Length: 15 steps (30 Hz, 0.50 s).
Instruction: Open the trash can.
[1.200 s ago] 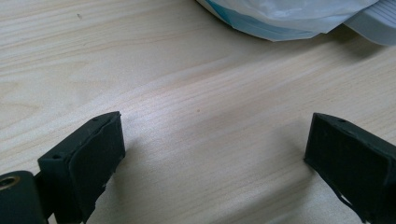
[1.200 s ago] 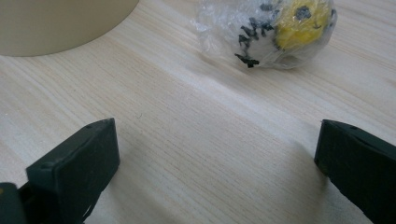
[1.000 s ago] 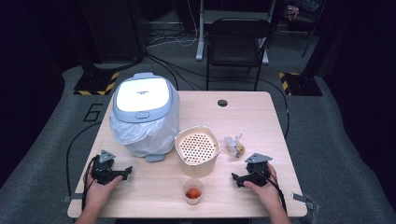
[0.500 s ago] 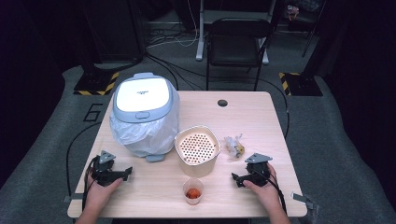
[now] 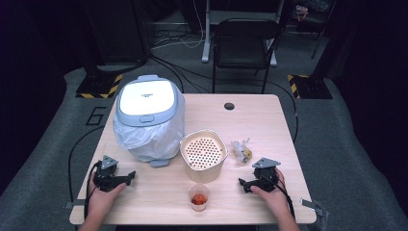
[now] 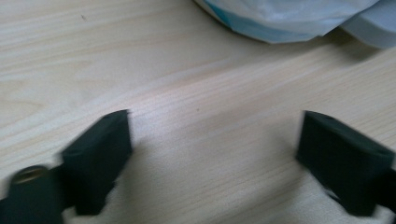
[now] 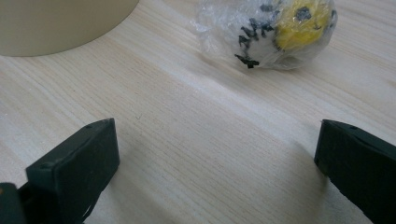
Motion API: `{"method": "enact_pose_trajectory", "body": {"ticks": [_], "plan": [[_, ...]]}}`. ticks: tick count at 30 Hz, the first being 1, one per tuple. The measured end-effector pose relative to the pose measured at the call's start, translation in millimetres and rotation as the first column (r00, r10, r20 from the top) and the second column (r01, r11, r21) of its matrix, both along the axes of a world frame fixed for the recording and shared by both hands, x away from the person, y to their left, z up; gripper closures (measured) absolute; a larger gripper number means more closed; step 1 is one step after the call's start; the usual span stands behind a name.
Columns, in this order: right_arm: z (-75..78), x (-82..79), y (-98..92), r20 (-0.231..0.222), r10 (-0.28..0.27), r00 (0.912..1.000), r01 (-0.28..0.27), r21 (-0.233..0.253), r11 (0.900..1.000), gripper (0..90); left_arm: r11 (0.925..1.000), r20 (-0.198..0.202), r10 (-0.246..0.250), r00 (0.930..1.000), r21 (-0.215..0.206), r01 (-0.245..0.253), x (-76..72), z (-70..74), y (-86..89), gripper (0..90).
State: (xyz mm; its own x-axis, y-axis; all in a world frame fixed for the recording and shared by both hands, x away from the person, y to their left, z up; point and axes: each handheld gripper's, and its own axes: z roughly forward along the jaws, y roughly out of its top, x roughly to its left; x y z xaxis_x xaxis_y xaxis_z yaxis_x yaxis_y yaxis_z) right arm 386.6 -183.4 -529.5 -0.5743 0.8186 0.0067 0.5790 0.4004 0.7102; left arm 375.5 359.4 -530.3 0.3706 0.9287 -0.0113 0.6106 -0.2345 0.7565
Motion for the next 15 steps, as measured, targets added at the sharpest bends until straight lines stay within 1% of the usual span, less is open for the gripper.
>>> {"method": "enact_pose_trajectory", "body": {"ticks": [1,2,4,5,7,8,9,10,13,14,15], "plan": [[0.0,0.0,0.0,0.0,0.0,1.0,0.0,0.0,1.0,0.0,0.9999,-0.006,-0.014,0.9999,-0.003,0.014,-1.7,0.8,0.2,21.7],[0.0,0.0,0.0,0.0,0.0,1.0,0.0,0.0,1.0,0.0,0.9997,0.006,-0.024,0.9997,0.002,0.024,-1.9,0.9,0.5,25.6],[0.0,0.0,0.0,0.0,0.0,1.0,0.0,0.0,1.0,0.0,0.9996,0.018,-0.027,0.9995,0.0,0.027,-2.4,0.9,-0.1,32.4],[0.0,0.0,0.0,0.0,0.0,1.0,0.0,0.0,1.0,0.0,0.9997,0.01,-0.024,0.9997,0.001,0.024,-3.0,2.2,-1.1,34.7],[0.0,0.0,0.0,0.0,0.0,1.0,0.0,0.0,1.0,0.0,0.999,-0.005,-0.021,0.9998,0.04,0.022,-4.3,5.4,-2.6,37.0],[0.0,0.0,0.0,0.0,0.0,1.0,0.0,0.0,1.0,0.0,0.9989,0.014,-0.017,0.9998,0.044,0.017,-4.6,5.9,-4.3,37.9],[0.0,0.0,0.0,0.0,0.0,1.0,0.0,0.0,1.0,0.0,0.9982,0.007,-0.028,0.9996,0.053,0.028,-6.2,9.1,-4.9,39.0],[0.0,0.0,0.0,0.0,0.0,1.0,0.0,0.0,1.0,0.0,0.9981,0.011,-0.028,0.9996,0.056,0.027,-7.3,11.4,-6.8,41.2],[0.0,0.0,0.0,0.0,0.0,1.0,0.0,0.0,1.0,0.0,0.993,0.033,-0.055,0.998,0.106,0.051,-12.0,19.9,-13.0,44.9],[0.0,0.0,0.0,0.0,0.0,1.0,0.0,0.0,1.0,0.0,0.9938,0.046,-0.06,0.9971,0.096,0.056,-12.8,20.5,-15.4,48.3],[0.0,0.0,0.0,0.0,0.0,1.0,0.0,0.0,1.0,0.0,0.9921,0.054,-0.082,0.9952,0.1,0.076,-13.6,23.0,-17.6,51.1]]}}
